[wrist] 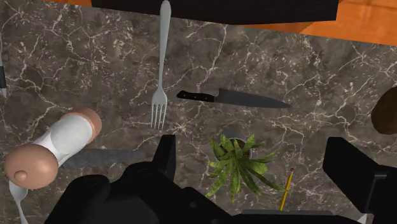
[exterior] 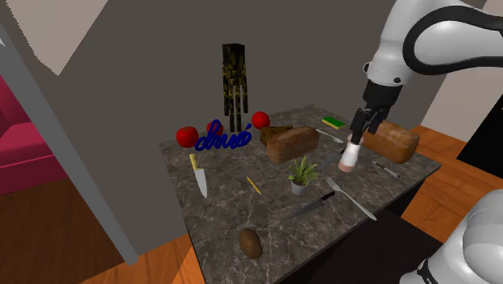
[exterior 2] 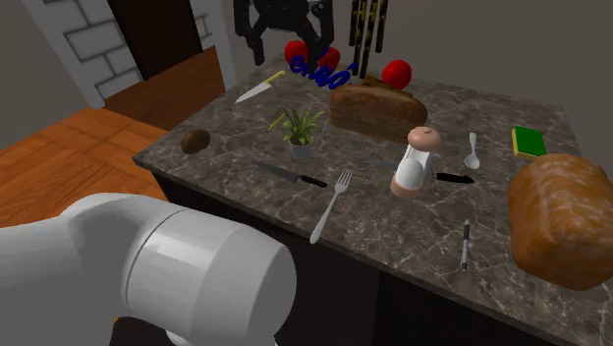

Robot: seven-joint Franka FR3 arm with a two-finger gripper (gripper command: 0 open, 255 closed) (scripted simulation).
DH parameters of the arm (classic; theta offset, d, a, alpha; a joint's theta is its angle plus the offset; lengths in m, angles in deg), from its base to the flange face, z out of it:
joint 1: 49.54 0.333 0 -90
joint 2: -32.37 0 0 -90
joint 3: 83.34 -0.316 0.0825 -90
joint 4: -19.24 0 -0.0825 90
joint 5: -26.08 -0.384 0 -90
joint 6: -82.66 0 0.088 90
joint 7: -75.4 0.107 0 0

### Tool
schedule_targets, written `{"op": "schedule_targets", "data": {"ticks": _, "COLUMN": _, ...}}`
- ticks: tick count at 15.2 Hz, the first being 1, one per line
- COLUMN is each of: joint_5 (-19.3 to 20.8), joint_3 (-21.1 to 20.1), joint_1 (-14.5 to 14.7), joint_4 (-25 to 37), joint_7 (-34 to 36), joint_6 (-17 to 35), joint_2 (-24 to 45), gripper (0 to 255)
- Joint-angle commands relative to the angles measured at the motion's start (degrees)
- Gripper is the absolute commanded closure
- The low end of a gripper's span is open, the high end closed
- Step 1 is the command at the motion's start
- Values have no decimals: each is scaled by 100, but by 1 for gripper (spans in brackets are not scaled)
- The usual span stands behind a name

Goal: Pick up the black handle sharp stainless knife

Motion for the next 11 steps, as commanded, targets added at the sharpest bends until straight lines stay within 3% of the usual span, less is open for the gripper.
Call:
{"op": "schedule_targets", "data": {"ticks": 1, "joint_5": 0, "joint_3": 0, "joint_1": 0, "joint_4": 0, "joint_7": 0, "joint_6": 0, "joint_2": 0, "gripper": 0}}
{"op": "schedule_targets", "data": {"ticks": 11, "joint_5": 575, "joint_3": 504, "joint_1": 925, "joint_4": -1357, "joint_7": -2808, "joint_6": 2272, "joint_2": 788, "gripper": 0}}
